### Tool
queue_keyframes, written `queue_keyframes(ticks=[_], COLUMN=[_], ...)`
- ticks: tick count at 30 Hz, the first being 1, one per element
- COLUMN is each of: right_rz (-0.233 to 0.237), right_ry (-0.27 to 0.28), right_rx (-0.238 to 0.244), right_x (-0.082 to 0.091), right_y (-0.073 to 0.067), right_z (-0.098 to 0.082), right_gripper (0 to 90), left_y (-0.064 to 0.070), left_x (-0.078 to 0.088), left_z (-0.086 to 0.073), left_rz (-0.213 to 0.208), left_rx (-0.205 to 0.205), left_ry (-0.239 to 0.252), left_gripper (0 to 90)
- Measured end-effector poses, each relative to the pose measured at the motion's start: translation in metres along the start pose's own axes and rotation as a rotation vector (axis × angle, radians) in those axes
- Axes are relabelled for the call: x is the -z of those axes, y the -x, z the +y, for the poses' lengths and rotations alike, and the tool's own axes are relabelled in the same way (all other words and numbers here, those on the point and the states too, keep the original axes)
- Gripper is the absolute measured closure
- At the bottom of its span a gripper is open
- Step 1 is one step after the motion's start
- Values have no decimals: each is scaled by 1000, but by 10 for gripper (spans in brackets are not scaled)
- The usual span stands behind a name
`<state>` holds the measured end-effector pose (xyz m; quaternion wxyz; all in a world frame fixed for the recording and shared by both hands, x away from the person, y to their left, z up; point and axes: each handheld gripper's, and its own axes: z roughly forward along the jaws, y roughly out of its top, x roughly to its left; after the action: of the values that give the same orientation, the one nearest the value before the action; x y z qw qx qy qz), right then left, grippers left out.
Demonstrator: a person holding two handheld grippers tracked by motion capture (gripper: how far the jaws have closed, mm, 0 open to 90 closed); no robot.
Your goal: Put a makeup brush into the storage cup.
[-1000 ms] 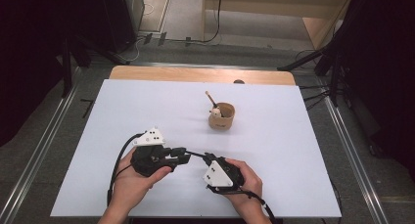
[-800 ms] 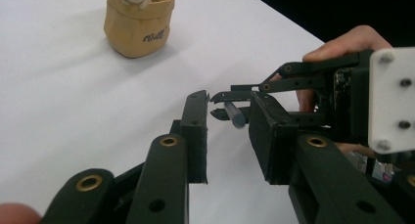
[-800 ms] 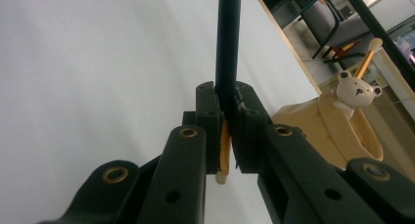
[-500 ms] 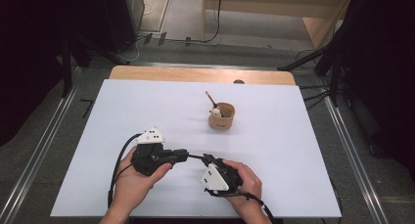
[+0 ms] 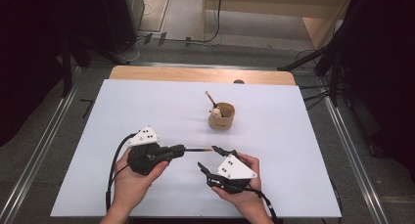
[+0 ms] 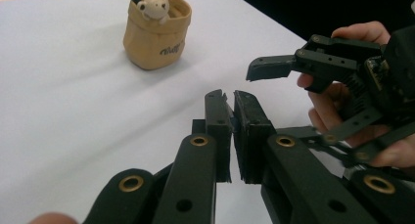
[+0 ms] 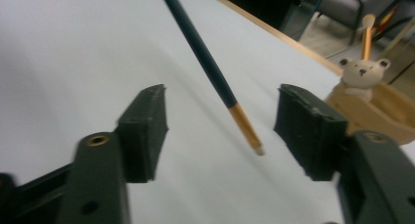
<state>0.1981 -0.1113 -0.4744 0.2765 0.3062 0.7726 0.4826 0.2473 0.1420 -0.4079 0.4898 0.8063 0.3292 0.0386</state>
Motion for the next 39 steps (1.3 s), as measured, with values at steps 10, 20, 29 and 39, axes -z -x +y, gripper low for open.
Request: queue_keyframes(ticks=[10,20,29,39], right_rz=[-29,-44,-21,53], right_ry=[73,119,153,180], right_rx=[-357,-609,-728,-880], right_x=[13,16,13,7], right_y=[7,0,0,12], right_z=[7,7,7,2], right_gripper=[0,0,0,0], left_y=[-3,-5,1,10], left_x=[5,3,-7,-12], left_z=[-6,-16,-27,-31], left_rz=[2,4,-21,-23], left_rx=[-7,-21,-38,-76], left_ry=[148,267,339,367], left_gripper=[868,868,868,868])
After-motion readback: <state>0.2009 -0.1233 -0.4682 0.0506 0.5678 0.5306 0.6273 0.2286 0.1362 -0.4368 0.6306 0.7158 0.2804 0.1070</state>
